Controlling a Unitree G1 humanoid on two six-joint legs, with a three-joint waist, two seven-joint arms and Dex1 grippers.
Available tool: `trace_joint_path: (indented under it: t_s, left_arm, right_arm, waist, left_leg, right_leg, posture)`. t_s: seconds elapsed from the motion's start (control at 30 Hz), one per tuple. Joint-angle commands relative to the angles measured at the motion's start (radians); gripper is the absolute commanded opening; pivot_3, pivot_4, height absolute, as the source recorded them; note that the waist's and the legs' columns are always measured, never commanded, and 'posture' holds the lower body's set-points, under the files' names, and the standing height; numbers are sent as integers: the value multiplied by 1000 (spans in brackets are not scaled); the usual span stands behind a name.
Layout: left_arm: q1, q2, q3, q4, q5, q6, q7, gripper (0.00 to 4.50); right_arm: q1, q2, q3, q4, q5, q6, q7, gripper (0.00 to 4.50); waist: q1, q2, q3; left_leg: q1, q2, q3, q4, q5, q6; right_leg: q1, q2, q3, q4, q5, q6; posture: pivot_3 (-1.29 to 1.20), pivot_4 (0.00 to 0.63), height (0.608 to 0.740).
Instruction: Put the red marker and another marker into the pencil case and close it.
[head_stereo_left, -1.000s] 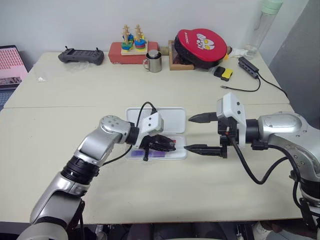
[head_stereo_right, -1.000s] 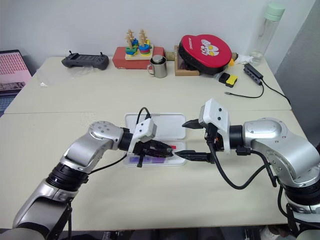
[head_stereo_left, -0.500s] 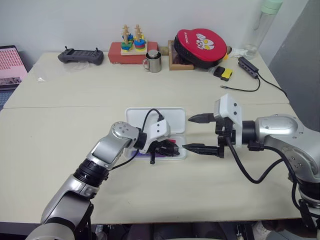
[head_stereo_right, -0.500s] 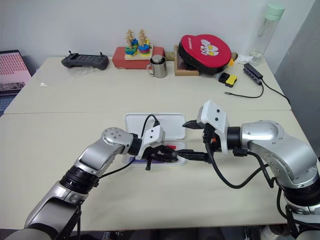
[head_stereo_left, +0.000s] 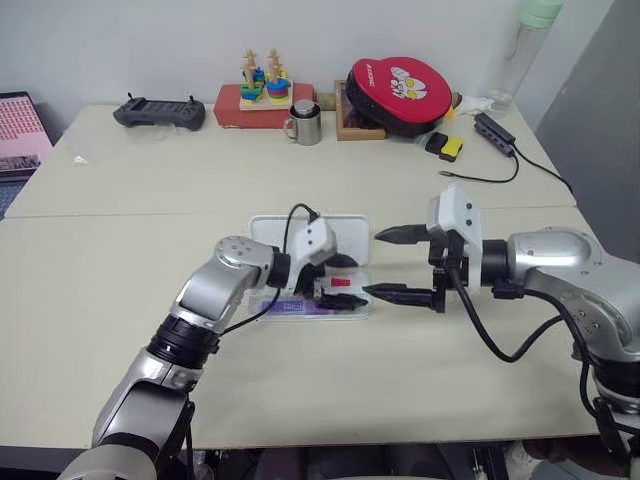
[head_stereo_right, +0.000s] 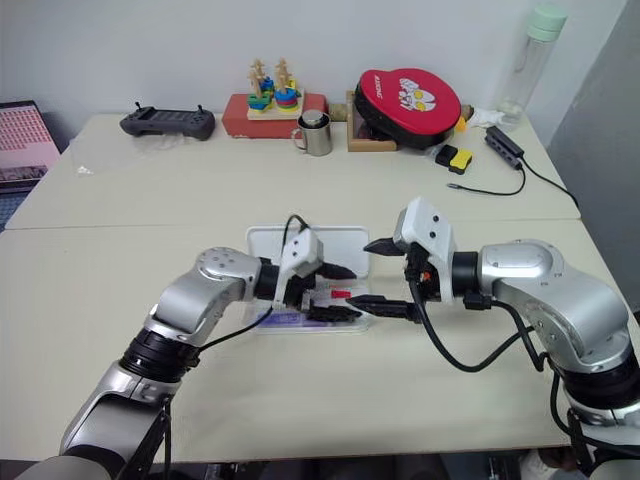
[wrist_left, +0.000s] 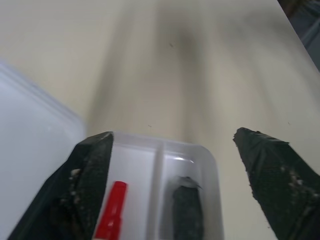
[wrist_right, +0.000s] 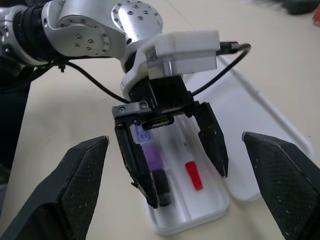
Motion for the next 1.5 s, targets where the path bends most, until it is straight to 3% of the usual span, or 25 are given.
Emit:
trace_joint_path:
  t_s: [0.03, 0.23, 0.57, 0.67, 0.87, 1.27, 1.5]
  left_arm:
    - [42, 64, 212, -150, -124, 122, 83, 4448]
    - [198, 153, 455, -317, -232, 258, 218, 4500]
    - [424, 239, 618, -359, -270, 207, 247, 4500]
    - [447, 250, 660, -381, -326, 218, 240, 4500]
    - [491, 278, 677, -418, -384, 227, 235, 4500]
    - [515, 387, 706, -422, -471, 243, 180, 4500]
    - [561, 455, 675, -433, -462, 232, 120, 4500]
  right_arm:
    - [-128, 33, 10, 160, -63, -61, -3, 4500]
    - [-321, 128, 140, 517, -248, -184, 15, 3254]
    - [-551, 322, 239, 1106, -500, -463, 31, 712]
    - [-580, 354, 283, 1230, -565, -530, 97, 15]
    - [-565, 365, 311, 1266, -621, -586, 233, 15]
    - [-377, 309, 256, 783, -463, -518, 494, 15]
    - [-241, 268, 399, 595, -545, -508, 502, 15]
  waist:
    - [-1, 0, 0]
    - [-20, 0, 0]
    - [-27, 0, 0]
    - [-27, 0, 0]
    - [-29, 0, 0]
    - [-28, 0, 0]
    - [-27, 0, 0]
  left_leg:
    - [0, 0, 0, 0, 0, 0]
    - [3, 1, -1, -1, 0, 0]
    - [4, 1, -1, -12, 0, -1]
    - [5, 1, -1, -13, 0, -1]
    - [4, 1, -1, -14, 0, -1]
    - [4, 1, -2, -13, 0, -1]
    - [5, 1, -2, -14, 0, -1]
  right_leg:
    - [0, 0, 0, 0, 0, 0]
    - [0, 1, 2, 0, 0, 0]
    - [-3, 0, 0, 1, 0, 0]
    - [-4, 0, 0, 1, 0, 0]
    - [-6, 0, 1, 3, 0, 0]
    - [-6, 0, 0, 8, 0, 0]
    - [-7, 0, 0, 6, 0, 0]
  posture:
    - [0, 150, 740]
    - [0, 150, 740]
    - [0, 150, 740]
    - [0, 150, 740]
    - [0, 150, 740]
    - [0, 150, 740]
    - [0, 150, 740]
